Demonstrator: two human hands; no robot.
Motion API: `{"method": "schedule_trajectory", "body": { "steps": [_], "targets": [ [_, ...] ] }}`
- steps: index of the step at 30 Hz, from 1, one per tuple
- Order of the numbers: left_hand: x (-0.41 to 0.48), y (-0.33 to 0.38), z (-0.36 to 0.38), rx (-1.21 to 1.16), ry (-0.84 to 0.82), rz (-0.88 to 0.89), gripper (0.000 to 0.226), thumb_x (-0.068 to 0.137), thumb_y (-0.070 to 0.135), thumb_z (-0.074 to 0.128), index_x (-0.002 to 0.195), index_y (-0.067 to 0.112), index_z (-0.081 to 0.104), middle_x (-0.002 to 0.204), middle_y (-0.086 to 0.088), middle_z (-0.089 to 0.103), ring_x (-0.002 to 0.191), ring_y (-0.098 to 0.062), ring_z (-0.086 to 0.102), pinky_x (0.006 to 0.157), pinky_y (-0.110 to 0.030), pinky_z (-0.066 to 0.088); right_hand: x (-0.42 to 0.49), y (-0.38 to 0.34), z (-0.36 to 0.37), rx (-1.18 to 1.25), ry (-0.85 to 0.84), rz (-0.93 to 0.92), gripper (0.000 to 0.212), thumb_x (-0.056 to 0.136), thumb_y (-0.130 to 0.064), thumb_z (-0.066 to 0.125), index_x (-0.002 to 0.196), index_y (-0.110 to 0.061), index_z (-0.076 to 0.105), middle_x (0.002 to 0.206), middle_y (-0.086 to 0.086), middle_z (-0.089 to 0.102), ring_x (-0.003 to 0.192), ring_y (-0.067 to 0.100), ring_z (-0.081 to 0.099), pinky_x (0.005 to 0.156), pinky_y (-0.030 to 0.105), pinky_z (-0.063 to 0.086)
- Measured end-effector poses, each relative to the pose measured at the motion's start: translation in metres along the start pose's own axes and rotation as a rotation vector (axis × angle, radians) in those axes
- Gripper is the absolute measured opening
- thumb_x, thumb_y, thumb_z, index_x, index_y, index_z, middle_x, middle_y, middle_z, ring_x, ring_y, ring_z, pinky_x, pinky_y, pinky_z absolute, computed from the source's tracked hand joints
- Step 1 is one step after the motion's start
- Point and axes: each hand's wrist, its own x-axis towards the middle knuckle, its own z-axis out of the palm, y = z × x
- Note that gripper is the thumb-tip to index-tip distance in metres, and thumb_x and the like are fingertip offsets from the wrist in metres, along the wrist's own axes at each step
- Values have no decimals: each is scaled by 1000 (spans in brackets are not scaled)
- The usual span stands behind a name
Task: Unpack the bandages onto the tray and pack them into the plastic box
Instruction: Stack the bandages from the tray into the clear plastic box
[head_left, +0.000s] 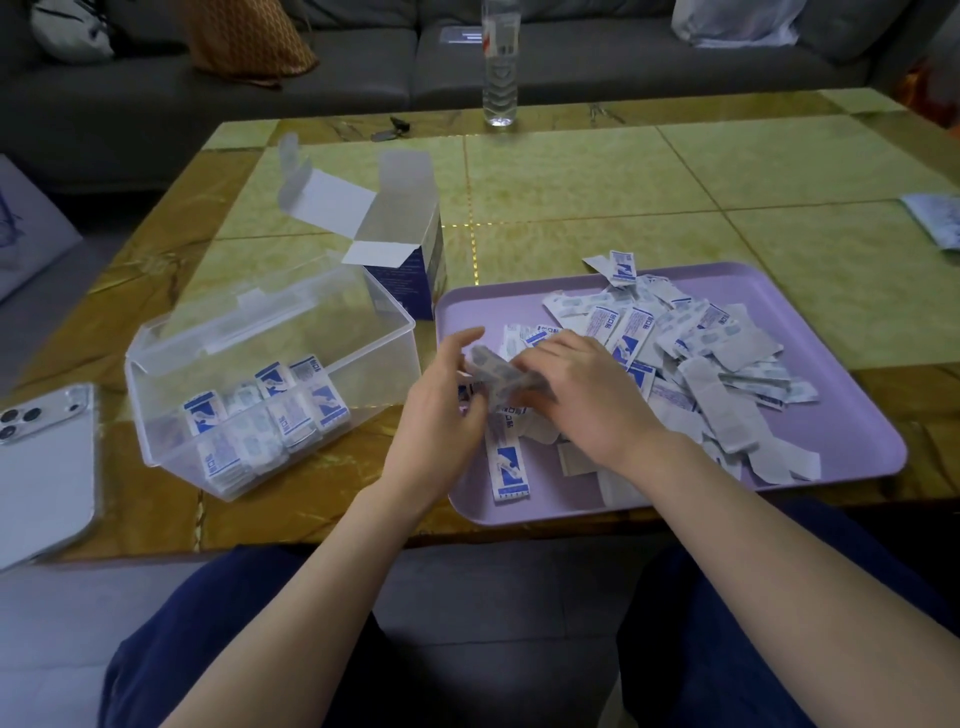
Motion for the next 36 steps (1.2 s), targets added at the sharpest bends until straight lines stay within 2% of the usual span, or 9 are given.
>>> {"method": "schedule_trajectory", "body": {
  "steps": [4, 7, 11, 16, 19, 25, 28, 33, 36],
  "targets": [
    [-2, 0, 3, 166, -21, 87, 40, 84, 5, 59, 122, 13, 47, 118, -2, 49, 106, -14, 52, 85, -23, 46, -2, -4, 0, 17, -59, -10, 11, 78, -15, 69, 87, -12, 64, 78, 3, 65, 80, 26, 56, 69, 40, 46],
    [-2, 2, 2, 335, -15, 138, 14, 92, 21, 54, 104, 13, 56, 101, -1, 54, 90, -18, 55, 76, -32, 46, -2, -5, 1, -10, -89, -34, 11, 76, -12, 69, 86, -12, 63, 75, 3, 63, 76, 27, 57, 67, 37, 44],
    [-2, 0, -1, 396, 42, 142, 18, 96, 20, 46, 87, 10, 58, 85, -3, 54, 75, -20, 51, 66, -35, 44, -3, -4, -2, 6, -72, 37, 7, 80, -12, 66, 87, -12, 66, 80, 2, 67, 79, 26, 58, 68, 35, 43],
    [-4, -1, -7, 476, -63, 76, 22, 98, 24, 42, 98, 12, 60, 94, -2, 57, 82, -17, 53, 71, -32, 46, -4, -3, -2, 82, -142, 106, 19, 90, -10, 55, 107, -14, 63, 103, 2, 64, 99, 19, 53, 81, 31, 42],
    [-4, 1, -9, 464, -156, 27, 21, 99, 24, 38, 111, 16, 53, 106, -2, 58, 92, -17, 55, 80, -31, 46, -4, -7, -4, 125, -153, 120, 20, 90, -8, 54, 108, -12, 63, 104, 3, 64, 99, 19, 53, 83, 28, 39],
    [-7, 0, -6, 481, -7, 106, 35, 98, 29, 31, 122, 11, 48, 114, -8, 52, 101, -26, 51, 86, -38, 42, -3, -6, -6, 138, -18, 206, 12, 87, -11, 61, 97, -11, 66, 94, 2, 66, 92, 20, 54, 74, 24, 36],
    [-7, -2, -7, 544, 32, 70, 32, 96, 30, 42, 121, 12, 50, 111, -7, 53, 100, -23, 51, 86, -35, 43, -4, -5, -6, 183, -60, 206, 13, 87, -9, 60, 99, -9, 66, 94, 4, 66, 92, 20, 52, 78, 26, 39],
    [-9, -5, -9, 657, -101, 21, 16, 95, 27, 44, 105, 17, 51, 102, 0, 57, 87, -18, 54, 73, -28, 42, -7, -9, -2, 164, -210, 179, 28, 91, -5, 51, 118, -9, 57, 116, 5, 60, 108, 19, 49, 96, 29, 38],
    [-7, -4, -5, 653, -117, 58, 13, 98, 24, 39, 105, 17, 47, 104, -1, 57, 91, -19, 53, 82, -31, 41, -7, -12, -2, 193, -203, 165, 32, 90, -5, 53, 122, -9, 53, 120, 5, 57, 113, 18, 47, 96, 25, 36]
  ]
}}
